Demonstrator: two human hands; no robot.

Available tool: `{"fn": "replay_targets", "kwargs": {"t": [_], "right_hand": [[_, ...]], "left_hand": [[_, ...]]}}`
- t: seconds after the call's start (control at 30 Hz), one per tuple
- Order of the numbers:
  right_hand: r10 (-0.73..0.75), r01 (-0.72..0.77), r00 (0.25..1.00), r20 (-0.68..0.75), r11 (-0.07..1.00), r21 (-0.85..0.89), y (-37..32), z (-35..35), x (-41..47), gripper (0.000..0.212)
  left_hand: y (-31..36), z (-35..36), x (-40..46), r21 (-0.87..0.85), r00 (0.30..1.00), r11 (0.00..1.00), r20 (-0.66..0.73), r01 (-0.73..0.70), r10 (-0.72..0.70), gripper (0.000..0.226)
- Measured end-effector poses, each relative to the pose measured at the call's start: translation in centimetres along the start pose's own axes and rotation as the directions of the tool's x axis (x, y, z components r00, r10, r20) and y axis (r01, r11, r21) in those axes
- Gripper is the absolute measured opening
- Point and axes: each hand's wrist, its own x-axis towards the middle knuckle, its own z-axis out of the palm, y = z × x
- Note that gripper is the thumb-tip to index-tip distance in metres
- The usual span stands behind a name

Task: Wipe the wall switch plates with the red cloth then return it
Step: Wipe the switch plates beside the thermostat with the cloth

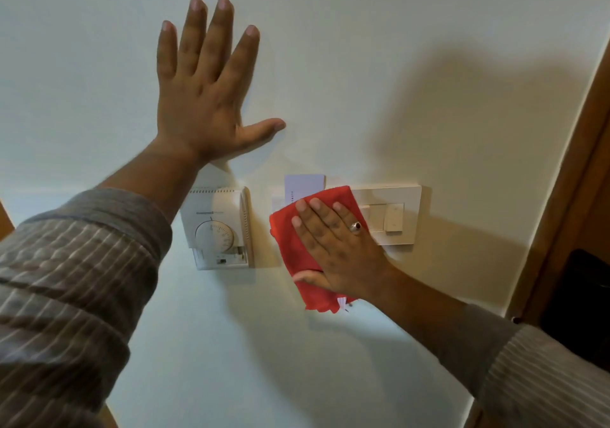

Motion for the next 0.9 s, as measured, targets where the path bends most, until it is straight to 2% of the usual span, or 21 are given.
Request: {"fn": "replay_targets", "kwargs": {"t": [0.1,0.17,0.23,0.27,0.3,0.37,0.43,0.47,0.53,0.63,0.7,0.73,0.83,0.9], "right_hand": [[0.016,-0.016,1.0,-0.01,0.999,-0.047,-0.7,0.2,0.9,0.088],[0.144,-0.144,0.99,-0.01,0.99,-0.011,-2.4,0.2,1.5,0.09],[0.323,-0.323,0.946,-0.002,0.945,0.049,-4.7,0.1,2.4,0.092],[0.356,-0.355,0.935,-0.007,0.933,0.055,-5.1,0.2,2.5,0.092],[0.32,-0.319,0.947,-0.018,0.947,0.042,-4.9,0.3,2.3,0.091],[0.065,-0.066,0.997,-0.028,0.997,-0.035,-2.7,0.3,1.6,0.08],[-0.215,0.217,0.976,0.035,0.974,-0.059,0.2,0.3,0.9,0.07],[-0.297,0.3,0.953,0.064,0.952,-0.053,1.5,0.2,0.8,0.069],[-0.281,0.283,0.959,0.045,0.958,-0.055,2.1,0.3,0.8,0.071],[0.022,-0.024,0.999,-0.031,0.998,-0.057,-0.2,0.5,0.1,0.08],[0.126,-0.128,0.991,-0.033,0.989,-0.069,-1.7,0.8,-0.9,0.082],[0.099,-0.101,0.995,-0.029,0.992,-0.076,-1.9,0.8,-1.4,0.081],[-0.102,0.101,0.995,-0.008,0.993,-0.066,-0.3,0.4,-2.0,0.072],[-0.139,0.139,0.99,-0.005,0.99,-0.032,0.3,0.2,-2.1,0.065]], "left_hand": [[0.0,0.2,0.0,0.008,1.0,1.0,-0.009,0.001,-0.001,0.112],[0.0,0.4,0.0,0.021,1.0,1.0,-0.014,0.005,-0.005,0.112],[0.0,0.4,0.0,0.024,1.0,1.0,-0.011,0.017,-0.016,0.111],[0.1,0.3,0.0,0.022,1.0,1.0,-0.014,0.022,-0.021,0.11],[0.2,0.3,-0.1,0.016,1.0,1.0,-0.015,0.026,-0.026,0.11],[0.4,0.3,-0.2,0.0,1.0,1.0,-0.015,0.027,-0.027,0.109],[0.3,0.4,-0.2,-0.012,1.0,1.0,-0.001,0.025,-0.025,0.11],[0.3,0.3,-0.1,-0.014,1.0,0.999,0.006,0.029,-0.029,0.111],[0.2,0.3,-0.2,-0.016,0.999,0.999,0.009,0.042,-0.042,0.112],[0.2,0.2,-0.5,-0.046,0.998,0.997,0.009,0.055,-0.055,0.113],[0.3,0.1,-0.6,-0.055,0.998,0.997,0.021,0.062,-0.061,0.113],[0.4,0.0,-0.8,-0.056,0.998,0.997,0.026,0.06,-0.059,0.113],[0.2,-0.1,-0.5,-0.061,0.998,0.996,0.034,0.059,-0.057,0.113],[0.3,-0.3,-0.6,-0.08,0.997,0.995,0.042,0.062,-0.059,0.112]]}}
